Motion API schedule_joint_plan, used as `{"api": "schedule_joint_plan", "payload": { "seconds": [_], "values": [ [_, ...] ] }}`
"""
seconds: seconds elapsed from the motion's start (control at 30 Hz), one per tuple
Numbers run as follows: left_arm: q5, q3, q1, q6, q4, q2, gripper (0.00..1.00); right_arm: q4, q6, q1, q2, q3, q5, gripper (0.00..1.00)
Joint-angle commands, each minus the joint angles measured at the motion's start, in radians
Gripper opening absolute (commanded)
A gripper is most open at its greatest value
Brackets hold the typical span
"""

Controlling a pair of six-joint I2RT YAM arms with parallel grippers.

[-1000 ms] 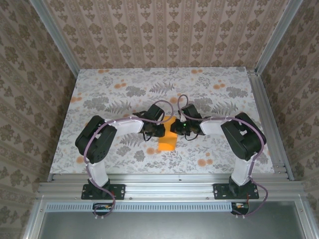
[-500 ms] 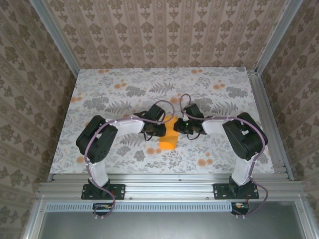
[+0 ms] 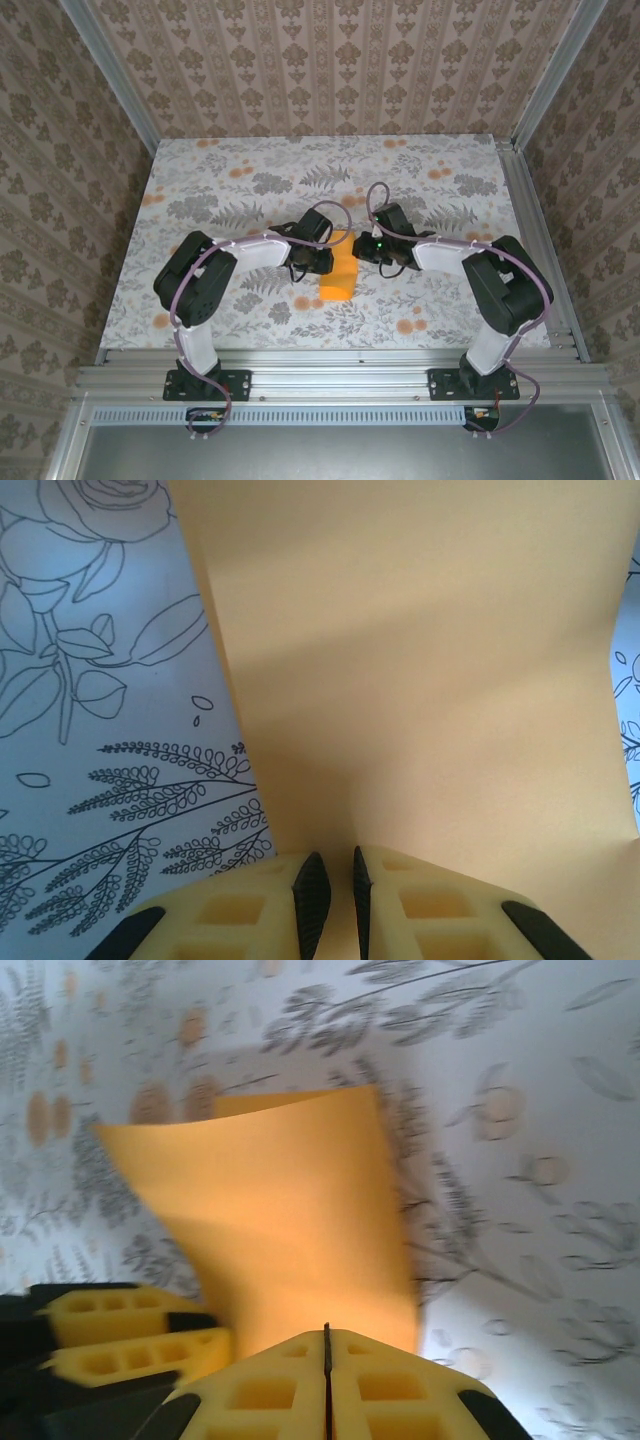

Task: Fold a paper plane with a square sheet of paper (pick it up from the middle)

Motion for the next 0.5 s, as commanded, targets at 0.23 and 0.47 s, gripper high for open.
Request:
{"api": "schedule_joint_plan", "payload": {
  "seconds": [0.23, 0.47],
  "values": [
    [-0.081, -0.09, 0.003, 0.031, -0.162, 0.125, 0.22, 0.065, 0.025, 0.017, 0.133, 0.085, -0.007, 0.1],
    [-0.07, -0.103, 0.003, 0.034, -0.156, 0.118, 0.22, 0.049, -0.007, -0.017, 0.194, 0.106, 0.049, 0.1]
  ]
}}
